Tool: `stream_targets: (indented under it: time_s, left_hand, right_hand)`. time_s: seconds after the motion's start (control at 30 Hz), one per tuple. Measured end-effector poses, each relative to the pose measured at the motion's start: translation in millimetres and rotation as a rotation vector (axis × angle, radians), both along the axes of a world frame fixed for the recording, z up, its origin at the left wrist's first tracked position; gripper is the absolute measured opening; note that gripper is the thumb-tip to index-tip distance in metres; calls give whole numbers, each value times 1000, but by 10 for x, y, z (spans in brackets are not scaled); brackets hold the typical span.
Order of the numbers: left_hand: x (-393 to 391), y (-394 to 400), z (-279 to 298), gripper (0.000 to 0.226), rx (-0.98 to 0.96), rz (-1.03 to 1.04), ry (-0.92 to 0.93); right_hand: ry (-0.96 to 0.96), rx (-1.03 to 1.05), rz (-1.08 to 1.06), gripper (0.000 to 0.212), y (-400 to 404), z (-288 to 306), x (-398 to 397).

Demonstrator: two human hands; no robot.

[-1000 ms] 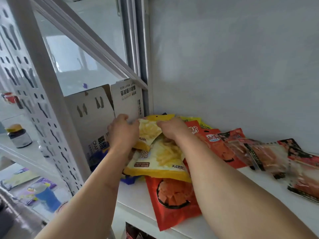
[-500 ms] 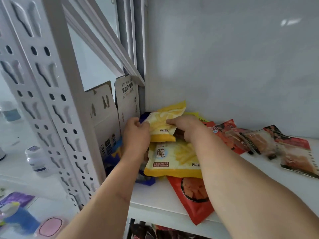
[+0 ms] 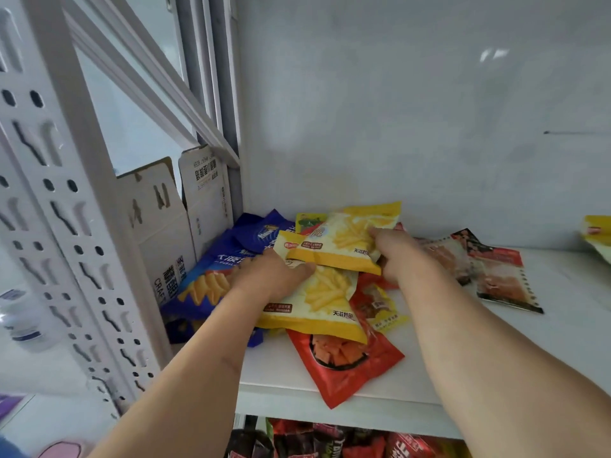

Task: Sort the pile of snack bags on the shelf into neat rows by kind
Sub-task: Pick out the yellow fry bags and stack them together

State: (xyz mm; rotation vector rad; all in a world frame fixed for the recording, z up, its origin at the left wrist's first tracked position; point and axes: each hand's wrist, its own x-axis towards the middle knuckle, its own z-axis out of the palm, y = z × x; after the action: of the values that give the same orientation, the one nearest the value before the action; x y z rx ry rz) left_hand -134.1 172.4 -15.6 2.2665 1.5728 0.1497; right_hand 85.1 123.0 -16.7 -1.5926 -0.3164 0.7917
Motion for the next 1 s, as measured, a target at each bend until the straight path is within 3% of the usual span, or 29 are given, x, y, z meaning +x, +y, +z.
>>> stream_targets:
  time_s: [0.07,0.1,0.17,0.27,0.47,0.57,0.7,0.8,0.9,0.93,1.0]
  left_hand:
    - [7,-32,24,112,2,-21,15]
    - [11,-54,39,114,19,-23,32]
    - [13,-105,74,116,87,-15,85]
    - [24,-145,104,118,141,-1,121]
    - [60,-142,107,119,17,16,54]
    - [77,-103,109,113,-50,22,-84]
    - [93,-40,117,84,-162,-1,-290]
    - [120,-46,102,95,-290,2,-433]
    - [203,-147,59,65,-428,-25,-612]
    - [233,-202,40,64,-482,-34,-666]
    - [302,-332,10,82,-524,-45,-731]
  right_hand:
    - [52,-11,72,63,-3,-127,100]
    - [76,-13,88,63,-53,-116,46]
    - [113,-20,89,48,-207,-7,-146]
    - [169,7,107,42,-300,3,-228]
    - [259,50,106,35,-330,-152,-142]
    - [272,95,98,31,-373,-149,-123]
    - [280,161,94,22,-477,-117,-107]
    - [277,215,75,26,-593,-71,-49]
    - [247,274,42,26,-770,-35,52]
    - [236,294,35,22,-845,-18,97]
    - [233,324,32,24,-1015,18,196]
